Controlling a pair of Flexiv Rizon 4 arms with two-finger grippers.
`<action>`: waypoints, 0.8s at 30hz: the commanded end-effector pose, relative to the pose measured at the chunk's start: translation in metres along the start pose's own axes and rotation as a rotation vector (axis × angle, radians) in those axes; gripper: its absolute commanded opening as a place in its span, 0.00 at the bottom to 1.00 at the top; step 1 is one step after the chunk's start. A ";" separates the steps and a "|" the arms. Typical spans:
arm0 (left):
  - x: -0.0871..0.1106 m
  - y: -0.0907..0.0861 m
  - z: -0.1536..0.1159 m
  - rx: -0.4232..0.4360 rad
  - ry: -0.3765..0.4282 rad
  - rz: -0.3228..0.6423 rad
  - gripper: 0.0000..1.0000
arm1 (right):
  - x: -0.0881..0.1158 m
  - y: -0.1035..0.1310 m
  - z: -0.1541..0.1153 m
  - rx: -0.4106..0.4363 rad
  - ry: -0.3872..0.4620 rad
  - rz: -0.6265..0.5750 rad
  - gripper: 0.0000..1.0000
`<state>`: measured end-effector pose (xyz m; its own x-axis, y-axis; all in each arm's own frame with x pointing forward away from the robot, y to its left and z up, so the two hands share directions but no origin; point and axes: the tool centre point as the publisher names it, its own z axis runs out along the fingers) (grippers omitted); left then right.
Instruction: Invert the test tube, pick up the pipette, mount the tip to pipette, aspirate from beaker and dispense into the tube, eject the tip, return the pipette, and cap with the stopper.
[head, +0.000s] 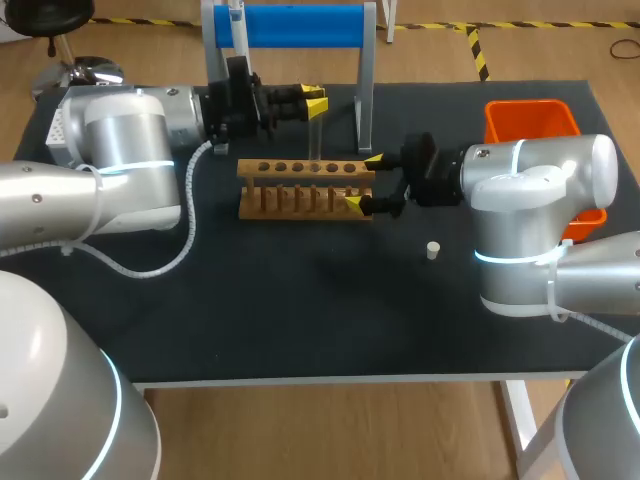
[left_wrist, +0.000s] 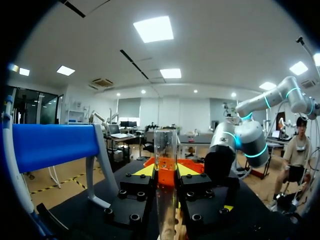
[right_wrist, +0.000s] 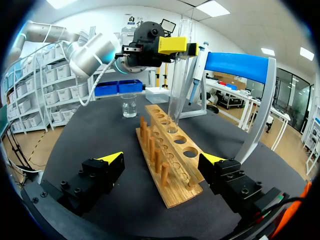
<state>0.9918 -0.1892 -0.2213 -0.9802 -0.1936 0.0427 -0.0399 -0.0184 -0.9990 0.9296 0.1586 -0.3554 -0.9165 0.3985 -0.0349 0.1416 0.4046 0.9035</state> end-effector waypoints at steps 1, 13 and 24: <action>0.002 -0.003 -0.003 -0.020 -0.006 -0.002 0.00 | 0.000 0.000 -0.001 0.002 0.002 0.000 1.00; 0.003 0.001 -0.008 -0.047 -0.017 -0.013 0.00 | 0.000 0.000 -0.001 0.002 0.002 0.000 1.00; 0.001 0.009 -0.004 -0.056 -0.007 -0.029 0.00 | 0.000 0.000 -0.001 0.002 0.002 0.000 1.00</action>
<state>0.9870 -0.1836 -0.2298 -0.9758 -0.2079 0.0681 -0.0755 0.0277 -0.9968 0.9296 0.1586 -0.3554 -0.9165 0.3986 -0.0349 0.1416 0.4046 0.9035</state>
